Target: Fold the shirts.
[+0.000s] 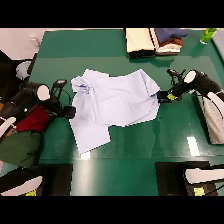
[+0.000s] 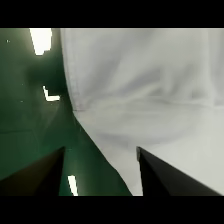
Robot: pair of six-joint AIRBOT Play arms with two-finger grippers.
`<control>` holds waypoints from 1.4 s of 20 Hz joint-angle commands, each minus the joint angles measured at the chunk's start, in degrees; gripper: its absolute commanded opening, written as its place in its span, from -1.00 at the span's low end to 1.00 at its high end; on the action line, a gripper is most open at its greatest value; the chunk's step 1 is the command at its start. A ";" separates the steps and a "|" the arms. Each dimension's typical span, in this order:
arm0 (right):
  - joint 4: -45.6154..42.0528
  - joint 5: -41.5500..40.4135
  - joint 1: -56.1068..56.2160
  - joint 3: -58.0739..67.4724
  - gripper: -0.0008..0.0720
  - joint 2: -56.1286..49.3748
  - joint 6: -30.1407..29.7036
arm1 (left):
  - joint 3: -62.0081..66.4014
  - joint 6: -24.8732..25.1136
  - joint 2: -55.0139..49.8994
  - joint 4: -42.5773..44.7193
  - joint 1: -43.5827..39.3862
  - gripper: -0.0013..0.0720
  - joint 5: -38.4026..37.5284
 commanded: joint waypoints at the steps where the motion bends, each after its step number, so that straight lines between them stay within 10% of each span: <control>1: 0.24 0.94 -0.13 0.07 -0.93 0.31 -0.24 | -5.51 -3.15 -0.28 0.46 0.07 0.51 9.62; 11: 0.24 2.82 -0.15 0.07 -0.93 0.31 -0.85 | -5.40 -3.72 -3.58 -1.29 0.04 0.50 11.37; 14: 0.22 2.51 -0.15 0.07 -0.93 1.27 -0.85 | -5.33 -3.69 -1.92 -1.29 0.07 -0.87 10.88; 28: 0.24 9.40 -7.23 28.96 -0.93 29.64 -1.70 | 47.78 -0.22 24.13 6.95 0.04 -0.89 7.19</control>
